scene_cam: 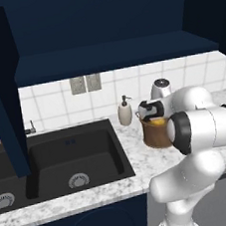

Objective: Open the cabinet, pick up the bread from the cabinet and place it in the basket. Then move the basket to the dining counter.

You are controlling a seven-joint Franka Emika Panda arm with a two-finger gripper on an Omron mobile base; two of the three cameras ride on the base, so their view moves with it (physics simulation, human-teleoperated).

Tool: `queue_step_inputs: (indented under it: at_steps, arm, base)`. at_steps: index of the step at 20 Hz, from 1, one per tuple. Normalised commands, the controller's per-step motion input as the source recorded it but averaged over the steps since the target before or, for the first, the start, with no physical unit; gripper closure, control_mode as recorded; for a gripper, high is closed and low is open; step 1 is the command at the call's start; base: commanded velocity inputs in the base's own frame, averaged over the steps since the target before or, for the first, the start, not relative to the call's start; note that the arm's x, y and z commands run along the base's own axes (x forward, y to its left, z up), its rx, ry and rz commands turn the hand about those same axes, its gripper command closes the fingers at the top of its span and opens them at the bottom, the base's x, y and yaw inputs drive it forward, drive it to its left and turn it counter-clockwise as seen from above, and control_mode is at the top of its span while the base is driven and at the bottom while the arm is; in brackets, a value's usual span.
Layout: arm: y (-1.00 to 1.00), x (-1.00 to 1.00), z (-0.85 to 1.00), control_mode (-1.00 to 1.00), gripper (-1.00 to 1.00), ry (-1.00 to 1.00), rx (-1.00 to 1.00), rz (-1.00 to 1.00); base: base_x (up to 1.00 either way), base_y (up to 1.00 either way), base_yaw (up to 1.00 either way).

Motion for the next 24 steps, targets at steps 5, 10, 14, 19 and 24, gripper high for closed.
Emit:
queue_step_inputs:
  at_steps: [5,10,14,19,24]
  arm:
    - [0.00,0.13,-0.24,-1.00,1.00,0.02,0.00,0.00]
    - [-0.03,-0.14,-0.30,-1.00,-1.00,0.00,0.00,0.00]
    - [-0.10,0.00,-0.06,-1.00,-1.00,0.00,0.00,0.00]
    - [-0.08,-0.14,0.00,-1.00,-1.00,-0.02,0.00,0.00]
    - [-0.03,-0.08,0.07,-1.00,-1.00,-0.10,0.00,0.00]
  base:
    - [0.00,0.00,0.00]
    - [0.00,0.00,0.00]
    - [0.00,0.00,0.00]
    - [0.00,0.00,0.00]
    - [0.00,0.00,0.00]
